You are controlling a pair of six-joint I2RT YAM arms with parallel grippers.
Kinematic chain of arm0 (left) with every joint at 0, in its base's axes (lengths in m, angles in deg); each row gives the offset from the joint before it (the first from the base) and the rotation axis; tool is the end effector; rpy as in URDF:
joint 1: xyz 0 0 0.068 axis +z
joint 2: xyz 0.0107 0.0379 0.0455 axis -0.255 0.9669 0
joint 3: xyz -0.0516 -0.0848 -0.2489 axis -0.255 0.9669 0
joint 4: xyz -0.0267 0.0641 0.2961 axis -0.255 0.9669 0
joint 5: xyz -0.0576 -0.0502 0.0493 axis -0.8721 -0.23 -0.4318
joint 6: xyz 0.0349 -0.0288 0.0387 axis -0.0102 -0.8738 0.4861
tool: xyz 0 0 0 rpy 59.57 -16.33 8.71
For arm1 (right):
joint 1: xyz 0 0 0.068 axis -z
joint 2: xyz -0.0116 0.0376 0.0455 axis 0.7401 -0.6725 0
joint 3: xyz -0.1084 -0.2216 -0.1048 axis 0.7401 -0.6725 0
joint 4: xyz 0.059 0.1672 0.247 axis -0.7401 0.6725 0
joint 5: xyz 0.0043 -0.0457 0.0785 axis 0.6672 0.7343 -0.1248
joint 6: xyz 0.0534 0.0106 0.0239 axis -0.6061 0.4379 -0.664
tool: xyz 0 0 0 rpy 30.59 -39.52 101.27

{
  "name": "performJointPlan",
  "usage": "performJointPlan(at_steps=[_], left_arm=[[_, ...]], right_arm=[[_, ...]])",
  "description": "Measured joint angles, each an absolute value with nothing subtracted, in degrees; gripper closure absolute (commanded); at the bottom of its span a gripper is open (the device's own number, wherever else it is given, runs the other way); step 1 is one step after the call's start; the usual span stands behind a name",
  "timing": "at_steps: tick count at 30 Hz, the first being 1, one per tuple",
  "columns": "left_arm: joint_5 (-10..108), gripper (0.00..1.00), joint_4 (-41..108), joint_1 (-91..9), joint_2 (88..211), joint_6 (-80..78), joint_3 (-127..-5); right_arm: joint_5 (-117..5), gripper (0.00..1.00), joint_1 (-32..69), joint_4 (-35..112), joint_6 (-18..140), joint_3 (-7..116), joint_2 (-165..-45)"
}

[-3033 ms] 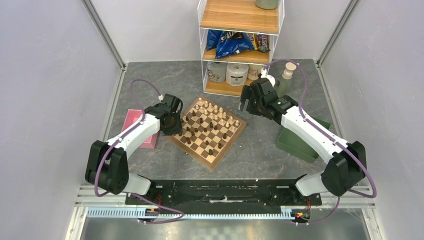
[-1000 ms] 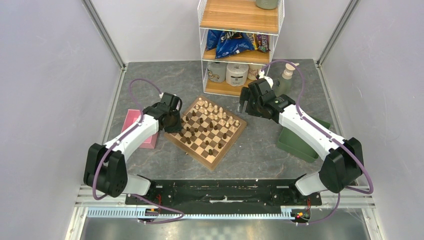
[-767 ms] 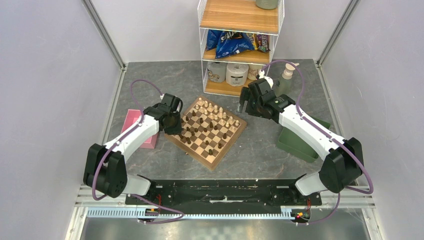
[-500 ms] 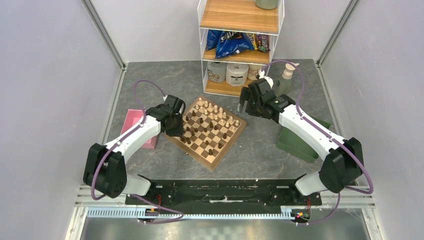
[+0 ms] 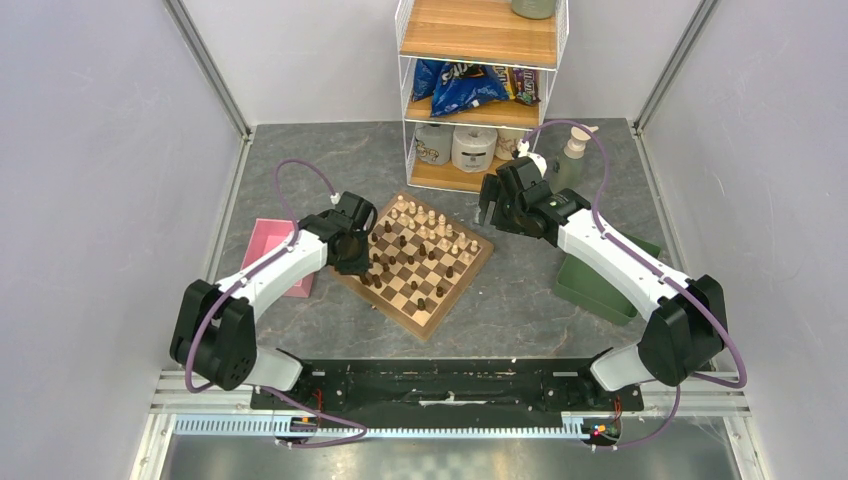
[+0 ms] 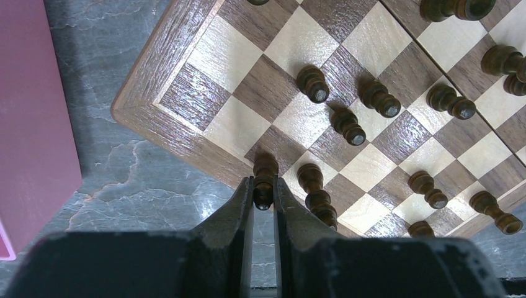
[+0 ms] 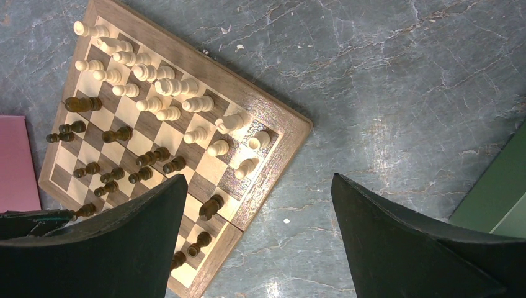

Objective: Set up the chess pieces on the board

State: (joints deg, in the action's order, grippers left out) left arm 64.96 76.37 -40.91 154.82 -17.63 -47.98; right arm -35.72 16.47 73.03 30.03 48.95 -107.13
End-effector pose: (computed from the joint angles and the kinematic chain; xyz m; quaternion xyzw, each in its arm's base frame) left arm 0.2805 -0.1312 0.1840 -0.0328 0.9784 -0.0313 0.2017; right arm 0.3153 0.1805 0.2750 0.0918 0.9257 0.1183 0.3475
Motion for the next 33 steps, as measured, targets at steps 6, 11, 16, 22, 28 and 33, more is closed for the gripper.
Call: performJointPlan(at_steps=[6, 11, 16, 22, 28, 33], left_arm=[[65.0, 0.87, 76.1, -41.3, 155.2, -18.1, -48.0], [65.5, 0.87, 76.0, -41.3, 155.4, -18.3, -48.0], [65.9, 0.86, 75.5, -41.5, 155.7, -18.4, -48.0], [66.0, 0.86, 74.8, -41.5, 156.0, -18.5, -48.2], [66.0, 0.86, 74.2, -41.5, 156.9, -18.8, -48.8], [65.8, 0.83, 74.1, -41.5, 157.3, -18.9, -49.1]], right_arm=[[-35.7, 0.06, 16.5, 73.0, 30.0, 49.0, -107.2], [-35.7, 0.06, 16.5, 73.1, 30.0, 49.0, -107.2], [-35.7, 0.06, 16.5, 73.1, 30.0, 49.0, -107.3], [-35.7, 0.06, 16.5, 73.1, 30.0, 49.0, -107.7], [-35.8, 0.06, 16.5, 73.2, 30.0, 49.0, -108.2], [-35.9, 0.06, 16.5, 73.3, 30.0, 49.0, -108.4]])
